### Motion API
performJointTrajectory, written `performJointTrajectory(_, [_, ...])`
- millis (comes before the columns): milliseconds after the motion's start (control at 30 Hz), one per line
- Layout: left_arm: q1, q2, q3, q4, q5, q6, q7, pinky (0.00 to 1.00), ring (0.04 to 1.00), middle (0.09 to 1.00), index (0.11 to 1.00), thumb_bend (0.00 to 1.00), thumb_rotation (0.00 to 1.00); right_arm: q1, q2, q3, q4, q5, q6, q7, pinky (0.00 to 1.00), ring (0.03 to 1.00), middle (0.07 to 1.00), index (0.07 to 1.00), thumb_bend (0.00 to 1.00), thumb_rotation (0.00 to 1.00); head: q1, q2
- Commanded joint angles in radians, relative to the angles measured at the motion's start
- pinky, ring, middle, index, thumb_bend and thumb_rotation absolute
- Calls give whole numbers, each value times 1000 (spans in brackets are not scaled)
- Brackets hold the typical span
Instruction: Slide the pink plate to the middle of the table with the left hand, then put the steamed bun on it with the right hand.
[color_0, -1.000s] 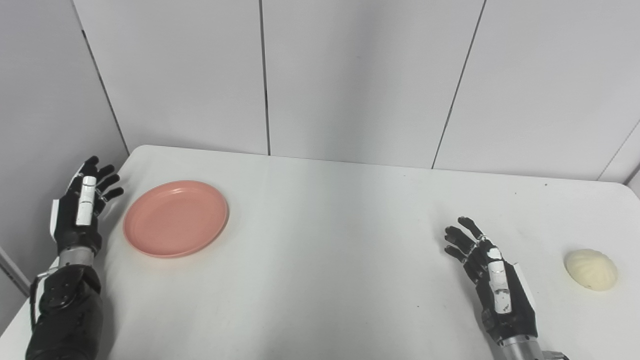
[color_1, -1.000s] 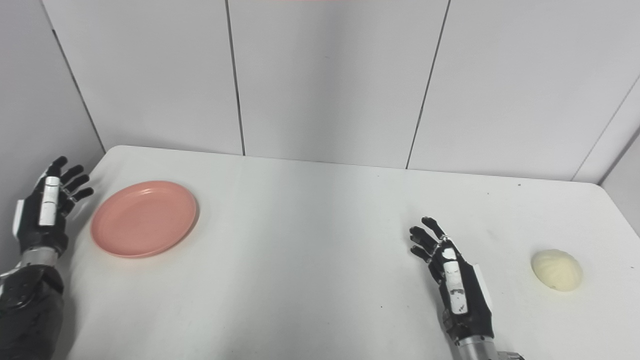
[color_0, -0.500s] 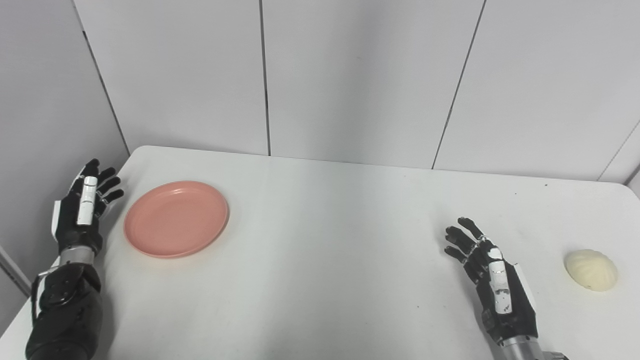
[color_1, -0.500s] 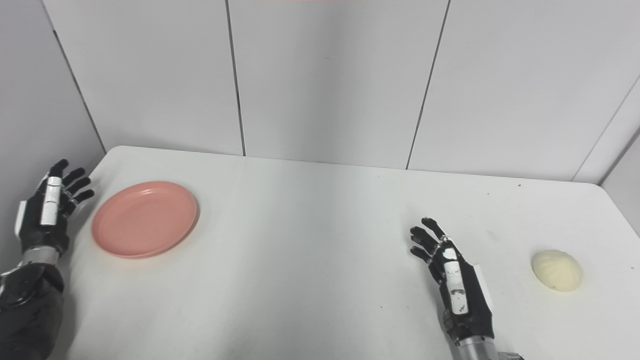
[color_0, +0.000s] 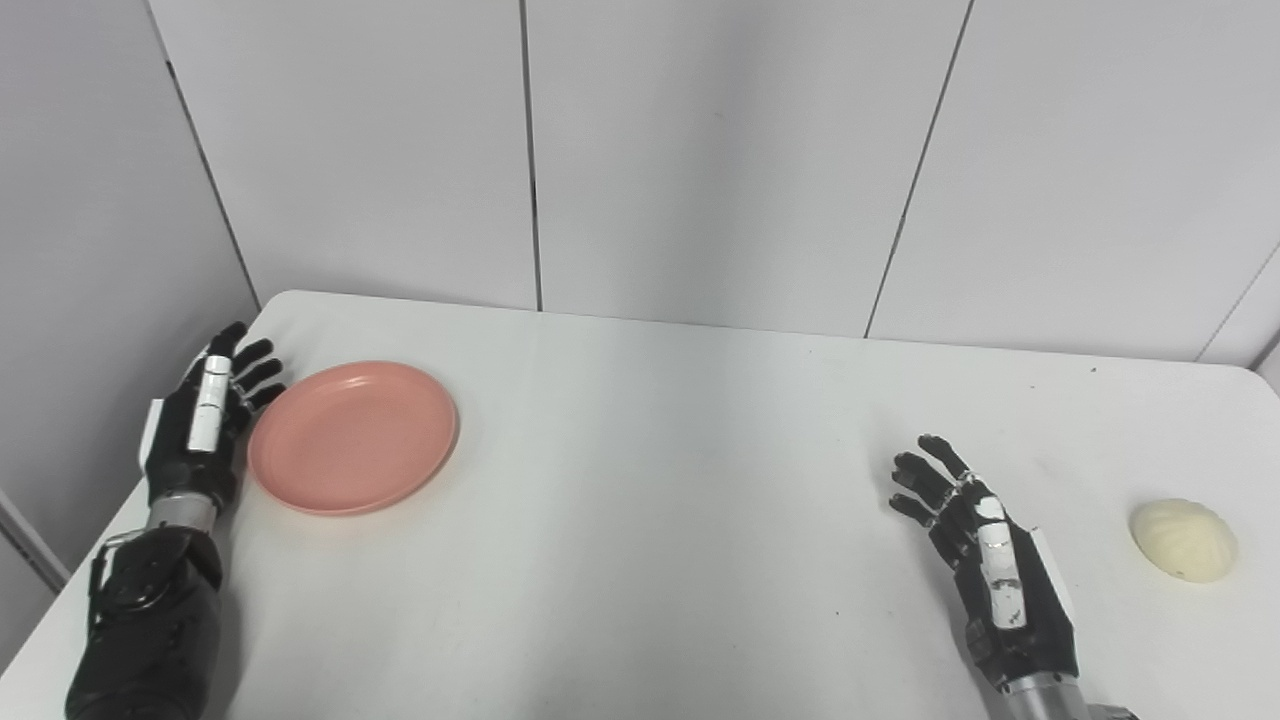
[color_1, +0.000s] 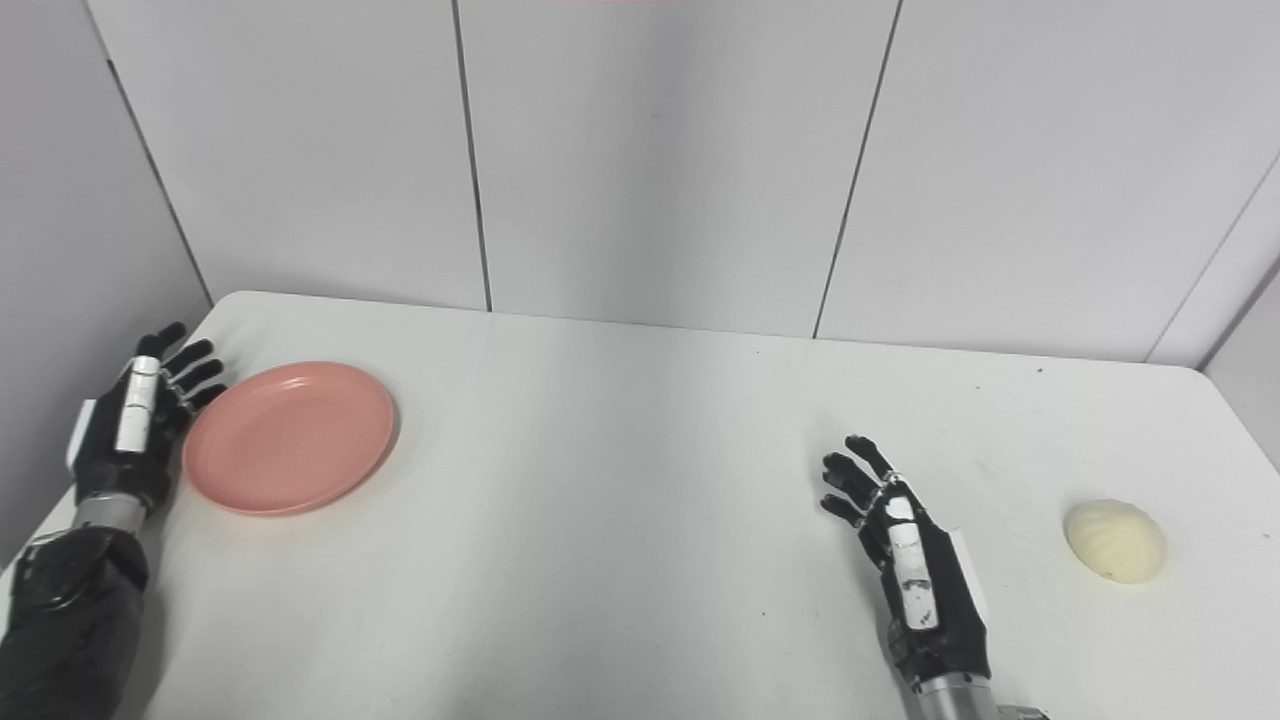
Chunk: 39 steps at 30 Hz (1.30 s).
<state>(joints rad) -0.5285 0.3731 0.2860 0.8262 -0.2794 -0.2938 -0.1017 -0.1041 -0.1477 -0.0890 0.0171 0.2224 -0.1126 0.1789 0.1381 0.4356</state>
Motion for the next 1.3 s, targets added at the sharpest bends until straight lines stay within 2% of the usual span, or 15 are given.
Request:
performJointTrajectory(0, [0,1,-15,-10,12,23,-9,708,774,787,824,771,807,32,10,2,9,9,0,0,822,849,822,865,801,933,-1,2])
performJointTrajectory(500, [1,-14,-51,-67,39,89,-3,697,777,800,807,772,807,29,17,6,12,-6,-4,-8,807,838,814,860,809,932,-16,6])
performJointTrajectory(700, [-7,-42,-57,-128,9,146,-27,699,776,794,802,780,783,30,24,10,3,-15,-1,-13,803,837,814,855,804,932,-22,9])
performJointTrajectory(800, [-20,-50,-70,-129,15,147,-47,723,781,793,801,790,789,29,27,14,2,-14,2,-16,809,841,819,858,809,931,-27,9])
performJointTrajectory(1100, [-57,-93,-117,-116,58,161,-36,654,759,785,801,786,796,31,36,18,-11,-23,16,-30,793,833,815,852,822,918,-48,17])
performJointTrajectory(1267, [-67,-111,-139,-125,65,187,-52,697,784,810,826,774,802,34,44,24,-28,-29,28,-37,788,825,812,847,816,902,-69,25])
